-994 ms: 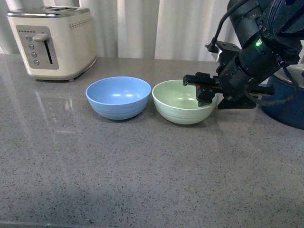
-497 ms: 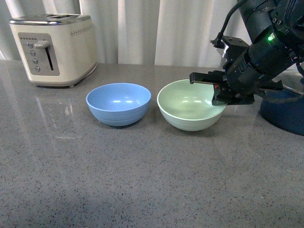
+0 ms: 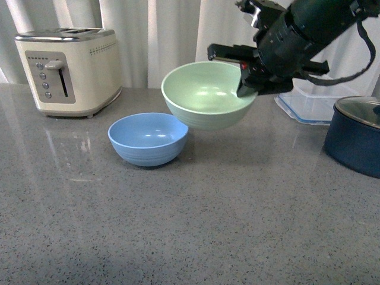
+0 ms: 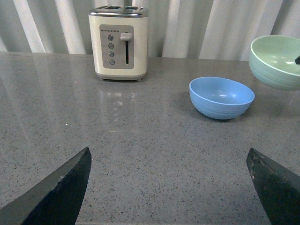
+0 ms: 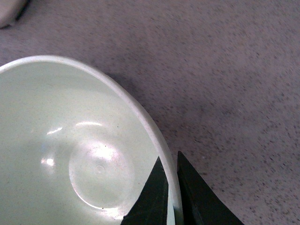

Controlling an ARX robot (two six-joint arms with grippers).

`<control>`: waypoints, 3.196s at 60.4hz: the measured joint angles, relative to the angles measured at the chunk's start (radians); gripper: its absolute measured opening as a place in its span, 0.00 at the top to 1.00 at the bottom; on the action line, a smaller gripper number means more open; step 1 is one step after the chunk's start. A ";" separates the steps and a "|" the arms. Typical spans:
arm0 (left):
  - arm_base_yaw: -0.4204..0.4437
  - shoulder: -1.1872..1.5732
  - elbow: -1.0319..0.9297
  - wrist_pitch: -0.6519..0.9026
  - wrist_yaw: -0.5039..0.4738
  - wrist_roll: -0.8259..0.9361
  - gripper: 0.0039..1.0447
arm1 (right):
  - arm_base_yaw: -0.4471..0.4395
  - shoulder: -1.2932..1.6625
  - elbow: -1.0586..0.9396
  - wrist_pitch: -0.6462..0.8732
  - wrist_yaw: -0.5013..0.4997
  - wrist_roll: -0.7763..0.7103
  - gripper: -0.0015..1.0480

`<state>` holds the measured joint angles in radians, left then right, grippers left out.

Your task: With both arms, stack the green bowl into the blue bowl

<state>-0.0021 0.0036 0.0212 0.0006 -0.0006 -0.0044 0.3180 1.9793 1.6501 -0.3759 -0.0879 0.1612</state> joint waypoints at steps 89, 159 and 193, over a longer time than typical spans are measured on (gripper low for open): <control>0.000 0.000 0.000 0.000 0.000 0.000 0.06 | 0.105 0.281 0.328 -0.078 -0.101 -0.017 0.98; 0.000 0.000 0.000 0.000 0.000 0.000 0.06 | -0.233 -0.616 -0.685 0.151 -0.159 -0.026 0.10; 0.000 0.000 0.000 0.000 0.000 0.000 0.06 | -0.312 -0.974 -1.360 1.084 0.096 -0.155 0.77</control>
<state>-0.0021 0.0032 0.0212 0.0006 -0.0010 -0.0044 0.0055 1.0050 0.2905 0.7082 0.0078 0.0063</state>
